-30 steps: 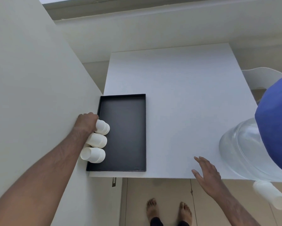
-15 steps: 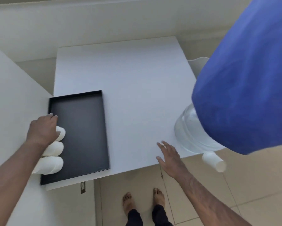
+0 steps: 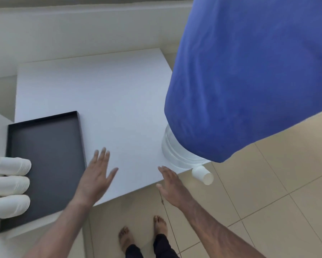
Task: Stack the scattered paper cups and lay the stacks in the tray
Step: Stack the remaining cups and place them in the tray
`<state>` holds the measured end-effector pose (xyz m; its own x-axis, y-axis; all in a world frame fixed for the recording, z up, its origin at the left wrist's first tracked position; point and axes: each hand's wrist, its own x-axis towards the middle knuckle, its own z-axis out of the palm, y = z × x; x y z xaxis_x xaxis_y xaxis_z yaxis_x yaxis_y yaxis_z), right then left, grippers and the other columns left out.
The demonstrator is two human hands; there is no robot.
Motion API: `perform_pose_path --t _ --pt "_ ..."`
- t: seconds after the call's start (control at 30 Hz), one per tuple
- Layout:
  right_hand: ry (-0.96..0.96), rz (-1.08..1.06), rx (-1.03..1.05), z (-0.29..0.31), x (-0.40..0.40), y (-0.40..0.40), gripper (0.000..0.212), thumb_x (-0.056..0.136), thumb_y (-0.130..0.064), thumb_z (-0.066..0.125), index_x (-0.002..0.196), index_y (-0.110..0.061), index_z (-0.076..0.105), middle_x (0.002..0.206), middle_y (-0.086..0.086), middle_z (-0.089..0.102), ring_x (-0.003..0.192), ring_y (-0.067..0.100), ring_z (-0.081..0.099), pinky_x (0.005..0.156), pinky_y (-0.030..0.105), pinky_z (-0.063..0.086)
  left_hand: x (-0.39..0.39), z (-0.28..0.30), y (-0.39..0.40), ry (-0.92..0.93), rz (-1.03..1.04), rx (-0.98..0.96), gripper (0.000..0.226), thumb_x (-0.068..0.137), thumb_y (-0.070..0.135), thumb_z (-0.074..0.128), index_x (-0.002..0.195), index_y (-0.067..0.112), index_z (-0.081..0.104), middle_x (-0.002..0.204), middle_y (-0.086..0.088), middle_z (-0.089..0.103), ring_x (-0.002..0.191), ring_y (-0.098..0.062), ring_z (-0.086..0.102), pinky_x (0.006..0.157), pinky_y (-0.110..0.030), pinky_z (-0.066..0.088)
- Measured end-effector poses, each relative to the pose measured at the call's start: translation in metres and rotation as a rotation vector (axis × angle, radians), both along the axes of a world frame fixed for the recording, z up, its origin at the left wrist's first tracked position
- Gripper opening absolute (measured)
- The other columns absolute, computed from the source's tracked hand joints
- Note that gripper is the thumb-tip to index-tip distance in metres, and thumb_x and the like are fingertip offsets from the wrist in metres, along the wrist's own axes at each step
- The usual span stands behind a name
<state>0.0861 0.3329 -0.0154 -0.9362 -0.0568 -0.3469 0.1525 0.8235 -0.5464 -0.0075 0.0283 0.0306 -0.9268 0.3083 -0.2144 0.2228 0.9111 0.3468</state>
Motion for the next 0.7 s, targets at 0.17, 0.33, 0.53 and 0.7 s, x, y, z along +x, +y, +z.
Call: perform_pose_path --t 0.17,0.33,0.53,0.7 --pt "-0.113 -0.150 -0.041 -0.005 0.045 0.027 0.056 0.103 -0.034 0.057 0.155 -0.021 0.040 0.154 -0.005 0.042 0.146 0.017 0.037 0.120 0.028 0.031 0.023 -0.029 0.036 -0.075 0.004 0.041 0.089 0.106 0.071 0.020 0.172 0.013 0.008 0.180 0.004 -0.002 0.165 -0.014 -0.013 0.134 -0.032 -0.002" --pt "-0.348 -0.536 -0.057 -0.012 0.076 0.071 0.056 0.097 -0.040 0.068 0.145 -0.016 0.053 0.147 0.005 0.052 0.140 0.025 0.049 0.115 0.036 0.042 0.030 -0.050 0.055 -0.133 -0.002 0.010 0.110 0.089 0.083 0.008 0.173 0.012 0.011 0.180 0.002 0.001 0.167 -0.018 -0.005 0.136 -0.038 0.003" --pt "-0.118 -0.845 -0.105 0.003 0.082 0.117 0.104 0.077 -0.044 0.091 0.157 -0.018 0.030 0.158 0.008 0.037 0.142 0.033 0.047 0.109 0.047 0.048 0.037 -0.060 0.070 -0.144 -0.021 -0.025 0.105 0.096 0.085 0.008 0.174 0.015 0.007 0.180 0.004 -0.002 0.167 -0.017 -0.006 0.135 -0.036 -0.001" --pt "0.056 -0.647 -0.008 0.016 0.058 0.127 0.095 0.080 -0.035 0.090 0.154 -0.026 0.031 0.155 0.000 0.035 0.130 0.026 0.054 0.092 0.043 0.057 0.038 -0.059 0.081 -0.151 -0.032 -0.043 0.092 0.103 0.073 0.024 0.174 0.018 0.005 0.180 0.006 -0.004 0.166 -0.015 -0.008 0.135 -0.037 -0.001"
